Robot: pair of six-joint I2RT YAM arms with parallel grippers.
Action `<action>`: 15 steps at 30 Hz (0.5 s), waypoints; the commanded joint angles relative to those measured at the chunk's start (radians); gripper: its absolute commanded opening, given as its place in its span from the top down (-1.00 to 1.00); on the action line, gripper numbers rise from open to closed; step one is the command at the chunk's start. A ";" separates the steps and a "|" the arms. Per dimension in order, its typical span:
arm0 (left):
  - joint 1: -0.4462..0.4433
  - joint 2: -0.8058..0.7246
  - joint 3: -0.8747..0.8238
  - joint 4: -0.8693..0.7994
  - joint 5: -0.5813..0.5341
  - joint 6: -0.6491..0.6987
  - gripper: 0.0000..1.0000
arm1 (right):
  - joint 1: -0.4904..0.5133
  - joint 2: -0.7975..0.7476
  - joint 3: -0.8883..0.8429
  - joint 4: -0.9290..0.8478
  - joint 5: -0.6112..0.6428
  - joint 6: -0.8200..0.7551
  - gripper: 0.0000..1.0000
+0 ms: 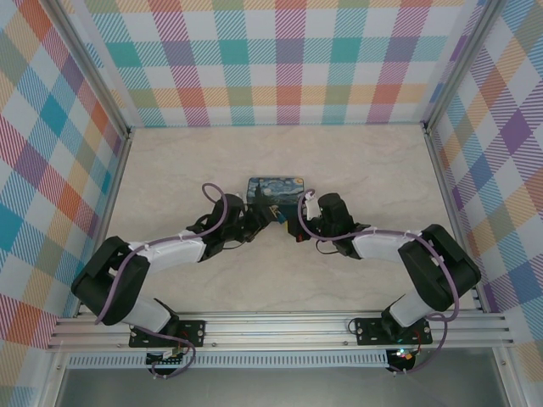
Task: Unlock the padlock with the key
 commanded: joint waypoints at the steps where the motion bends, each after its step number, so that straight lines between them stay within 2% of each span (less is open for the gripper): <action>1: -0.013 0.022 -0.007 0.120 0.007 -0.052 -0.14 | 0.005 0.023 0.039 0.020 -0.088 0.156 1.00; 15: -0.048 0.099 -0.013 0.240 -0.012 -0.123 0.01 | 0.014 0.018 0.067 0.001 -0.078 0.296 1.00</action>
